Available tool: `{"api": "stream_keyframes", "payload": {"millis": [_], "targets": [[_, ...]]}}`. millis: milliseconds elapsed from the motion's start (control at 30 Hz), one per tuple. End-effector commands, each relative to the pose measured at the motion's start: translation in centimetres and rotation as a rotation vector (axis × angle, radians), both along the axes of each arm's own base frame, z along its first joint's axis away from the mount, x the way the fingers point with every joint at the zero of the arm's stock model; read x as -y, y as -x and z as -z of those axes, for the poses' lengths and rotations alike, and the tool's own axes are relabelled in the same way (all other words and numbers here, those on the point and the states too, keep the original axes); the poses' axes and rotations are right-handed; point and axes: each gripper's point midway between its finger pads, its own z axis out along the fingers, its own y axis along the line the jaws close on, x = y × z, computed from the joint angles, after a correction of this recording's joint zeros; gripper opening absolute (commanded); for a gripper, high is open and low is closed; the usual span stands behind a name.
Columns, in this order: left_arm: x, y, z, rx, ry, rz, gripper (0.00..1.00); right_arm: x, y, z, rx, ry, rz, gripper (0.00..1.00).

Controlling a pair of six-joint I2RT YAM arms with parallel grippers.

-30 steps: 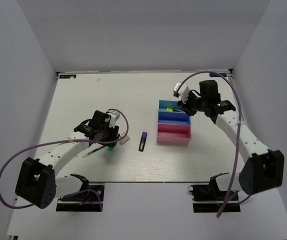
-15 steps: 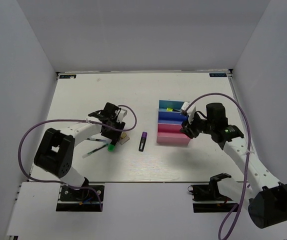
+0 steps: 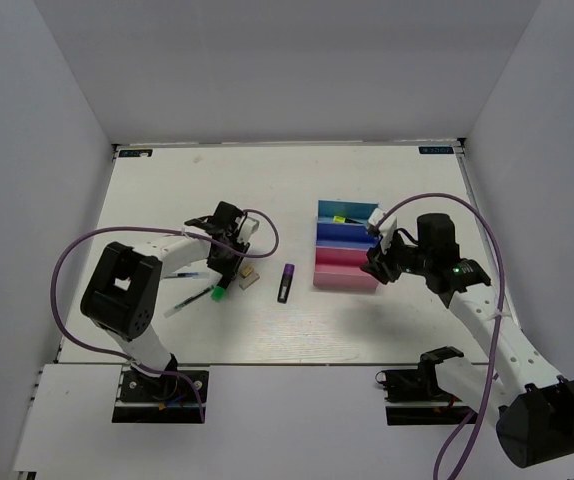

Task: Sort the stationery into containers
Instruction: Pick up the stationery from the center of the board, then place the stationery in the storage box.

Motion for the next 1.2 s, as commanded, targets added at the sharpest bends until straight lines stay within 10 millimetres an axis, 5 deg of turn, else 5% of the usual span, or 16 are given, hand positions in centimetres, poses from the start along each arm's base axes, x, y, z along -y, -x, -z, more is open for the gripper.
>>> {"api": "stream_keyframes", "payload": {"millis": [0, 133, 200, 233, 267, 300, 333, 367, 433, 467, 533, 567, 800, 933, 1100, 1167], "targets": [[-0.5, -0.4, -0.7, 0.021, -0.017, -0.005, 0.06, -0.2, -0.3, -0.9, 0.03, -0.036, 0.005, 0.45], [0.4, -1.7, -4.2, 0.104, 0.023, 0.0, 0.03, 0.3, -0.7, -0.8, 0.023, -0.031, 0.055, 0.45], [1.9, -3.3, -7.9, 0.192, 0.07, 0.015, 0.0, 0.6, -1.1, -0.9, 0.031, -0.022, 0.075, 0.44], [2.3, -3.2, -8.8, 0.194, 0.079, 0.022, 0.0, 1.1, -1.4, -0.8, 0.032, -0.009, 0.109, 0.3], [4.0, -4.7, -11.9, 0.265, 0.119, 0.045, 0.0, 1.2, -1.7, -0.9, 0.04, -0.008, 0.124, 0.18], [5.1, -4.8, -13.0, 0.284, 0.137, 0.07, 0.0, 1.3, -1.9, -1.1, 0.046, -0.007, 0.139, 0.03], [6.4, -4.7, -13.6, 0.29, 0.145, 0.103, 0.0, 2.0, -2.5, -1.2, 0.055, 0.005, 0.193, 0.0], [7.9, -6.0, -16.6, 0.359, 0.182, 0.128, 0.0, 2.2, -2.7, -1.4, 0.063, 0.002, 0.214, 0.0], [11.2, -5.7, -16.7, 0.354, 0.2, 0.222, 0.0, 2.8, -3.3, -1.6, 0.087, 0.018, 0.252, 0.0], [13.0, -6.8, -19.8, 0.423, 0.242, 0.265, 0.0, 3.6, -3.8, -1.5, 0.099, 0.039, 0.298, 0.0], [16.4, -6.7, -18.7, 0.417, 0.241, 0.392, 0.0, 4.1, -4.4, -1.9, 0.129, 0.046, 0.333, 0.0], [17.9, -7.5, -20.9, 0.475, 0.267, 0.429, 0.0, 5.0, -4.9, -2.0, 0.149, 0.074, 0.38, 0.0], [27.0, -10.4, -21.7, 0.623, 0.423, 0.751, 0.0, 7.0, -6.3, -2.5, 0.247, 0.117, 0.477, 0.0], [30.3, -12.7, -21.1, 0.726, 0.507, 0.811, 0.0, 8.6, -7.0, -2.8, 0.305, 0.163, 0.538, 0.0], [32.2, -14.3, -19.9, 0.774, 0.53, 0.839, 0.0, 9.0, -7.3, -2.9, 0.335, 0.185, 0.557, 0.0], [32.9, -15.0, -20.8, 0.808, 0.545, 0.835, 0.0, 9.2, -7.4, -3.0, 0.34, 0.189, 0.563, 0.0]]}}
